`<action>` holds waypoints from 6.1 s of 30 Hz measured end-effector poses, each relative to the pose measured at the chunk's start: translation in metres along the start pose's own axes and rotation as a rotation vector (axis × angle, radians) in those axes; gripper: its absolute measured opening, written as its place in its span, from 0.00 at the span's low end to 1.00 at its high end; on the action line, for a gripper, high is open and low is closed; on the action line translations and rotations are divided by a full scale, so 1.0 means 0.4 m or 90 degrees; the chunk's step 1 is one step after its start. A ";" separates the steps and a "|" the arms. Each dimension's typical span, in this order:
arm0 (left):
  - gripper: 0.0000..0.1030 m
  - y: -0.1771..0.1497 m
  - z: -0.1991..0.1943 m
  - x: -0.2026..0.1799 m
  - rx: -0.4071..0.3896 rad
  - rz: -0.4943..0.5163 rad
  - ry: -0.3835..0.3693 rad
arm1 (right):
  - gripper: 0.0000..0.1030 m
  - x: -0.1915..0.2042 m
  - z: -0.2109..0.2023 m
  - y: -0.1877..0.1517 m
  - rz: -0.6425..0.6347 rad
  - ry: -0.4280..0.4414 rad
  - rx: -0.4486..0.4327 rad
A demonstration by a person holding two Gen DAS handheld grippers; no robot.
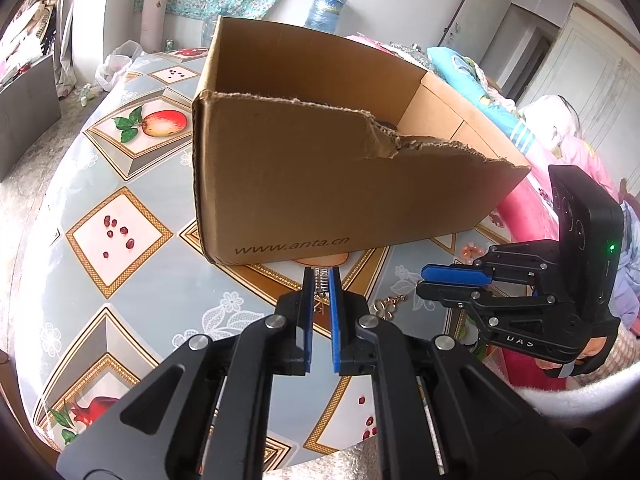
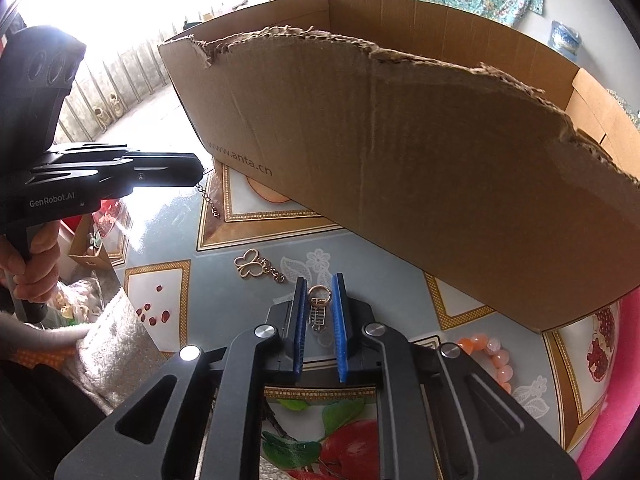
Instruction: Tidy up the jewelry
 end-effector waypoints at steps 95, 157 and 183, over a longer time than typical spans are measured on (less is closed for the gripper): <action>0.37 -0.071 0.086 -0.110 0.060 0.105 0.017 | 0.14 -0.050 -0.045 -0.057 0.216 0.075 0.020; 0.00 -0.087 0.121 -0.143 0.093 0.162 0.106 | 0.14 -0.091 -0.062 -0.089 0.244 0.081 -0.004; 0.25 -0.107 0.134 -0.220 0.089 0.263 0.052 | 0.14 -0.070 -0.053 -0.078 0.242 0.079 -0.001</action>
Point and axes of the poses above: each gripper's, at about its wrist camera, not at the fingertips, and z roughly the way its jaws point, x to its left, y to its top, the point moved 9 cm from there along z, roughly the way its jaws point, and after that the axes turned 7 degrees about -y, right-handed, at the moved point
